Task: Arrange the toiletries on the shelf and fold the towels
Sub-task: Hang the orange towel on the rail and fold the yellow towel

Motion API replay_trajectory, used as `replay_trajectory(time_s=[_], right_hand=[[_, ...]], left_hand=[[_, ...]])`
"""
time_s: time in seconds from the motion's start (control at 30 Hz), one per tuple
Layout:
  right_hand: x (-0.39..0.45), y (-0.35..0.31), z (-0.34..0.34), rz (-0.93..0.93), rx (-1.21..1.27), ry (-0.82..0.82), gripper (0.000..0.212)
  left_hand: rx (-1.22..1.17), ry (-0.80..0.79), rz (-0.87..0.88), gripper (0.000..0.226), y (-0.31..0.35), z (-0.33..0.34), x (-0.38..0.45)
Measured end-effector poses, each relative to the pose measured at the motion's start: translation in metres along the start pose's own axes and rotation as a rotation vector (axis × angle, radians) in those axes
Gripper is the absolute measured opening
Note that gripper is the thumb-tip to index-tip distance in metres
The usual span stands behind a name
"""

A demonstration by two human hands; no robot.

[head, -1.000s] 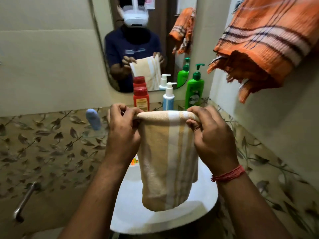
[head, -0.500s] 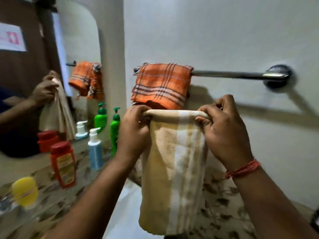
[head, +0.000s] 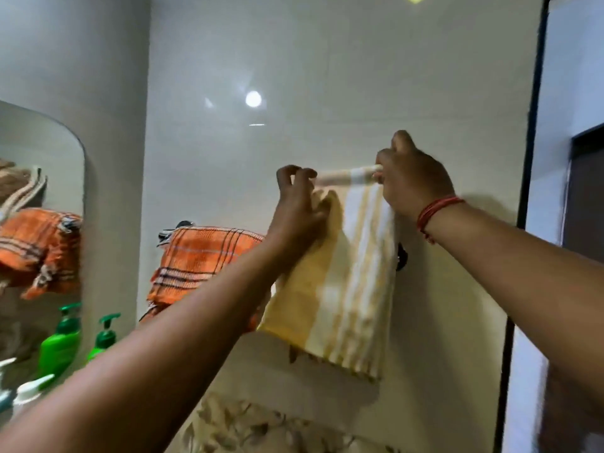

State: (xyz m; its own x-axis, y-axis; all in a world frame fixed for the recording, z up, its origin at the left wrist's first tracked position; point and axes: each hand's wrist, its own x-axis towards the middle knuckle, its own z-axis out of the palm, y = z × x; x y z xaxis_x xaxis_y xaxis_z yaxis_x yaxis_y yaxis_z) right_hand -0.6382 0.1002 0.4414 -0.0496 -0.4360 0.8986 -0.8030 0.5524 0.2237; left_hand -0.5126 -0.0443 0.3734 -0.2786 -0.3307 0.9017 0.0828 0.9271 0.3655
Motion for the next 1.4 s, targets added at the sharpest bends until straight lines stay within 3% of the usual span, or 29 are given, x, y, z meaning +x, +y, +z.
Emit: replay_trajectory(time_s=[0.13,0.27,0.37,0.47,0.53,0.6,0.67,0.8,0.9,0.97,1.07,1.17,1.3,1.4], right_hand=[[-0.021,0.011,0.042,-0.182,-0.124,-0.068,0.018],[-0.028,0.014,0.055,-0.279,-0.073,-0.020,0.017],[-0.018,-0.003,0.039,-0.392,-0.158,-0.118,0.019],[-0.028,-0.033,0.024,-0.349,0.064,-0.386,0.020],[-0.040,-0.044,0.025,-0.235,0.279,-0.641,0.044],[-0.040,-0.043,0.026,-0.222,0.249,-0.750,0.075],[-0.031,-0.035,0.031,-0.186,0.308,-0.866,0.090],[-0.008,-0.029,0.045,-0.073,0.587,-1.174,0.070],[-0.007,-0.028,0.057,0.046,0.788,-1.371,0.058],[-0.009,-0.027,0.062,0.067,0.890,-1.386,0.049],[-0.011,-0.025,0.062,-0.020,0.883,-1.249,0.042],[-0.014,-0.023,0.062,-0.074,0.795,-1.140,0.048],[-0.017,-0.025,0.057,-0.108,0.725,-1.087,0.041],[-0.016,-0.029,0.051,-0.137,0.682,-1.087,0.048]], left_hand=[[0.410,-0.104,0.134,0.021,-0.027,0.034,-0.016],[0.445,-0.189,0.052,0.041,-0.033,0.032,-0.015],[0.486,-0.332,-0.021,0.055,-0.032,0.027,-0.005],[0.512,-0.471,-0.067,0.051,-0.032,0.024,0.003],[0.524,-0.518,-0.089,0.041,-0.034,0.022,0.006],[0.496,-0.525,-0.128,0.041,-0.038,0.020,0.009],[0.491,-0.529,-0.159,0.046,-0.043,0.018,0.011],[0.455,-0.472,-0.147,0.048,-0.048,0.019,0.011],[0.528,-0.310,0.016,0.047,-0.046,0.018,-0.005],[0.545,-0.204,0.185,0.054,-0.049,0.017,-0.024],[0.520,-0.200,0.291,0.058,-0.061,0.014,-0.047],[0.607,-0.224,0.271,0.078,-0.071,0.008,-0.061],[0.631,-0.210,0.246,0.108,-0.071,0.002,-0.075],[0.754,-0.315,0.221,0.120,-0.063,-0.002,-0.072]])
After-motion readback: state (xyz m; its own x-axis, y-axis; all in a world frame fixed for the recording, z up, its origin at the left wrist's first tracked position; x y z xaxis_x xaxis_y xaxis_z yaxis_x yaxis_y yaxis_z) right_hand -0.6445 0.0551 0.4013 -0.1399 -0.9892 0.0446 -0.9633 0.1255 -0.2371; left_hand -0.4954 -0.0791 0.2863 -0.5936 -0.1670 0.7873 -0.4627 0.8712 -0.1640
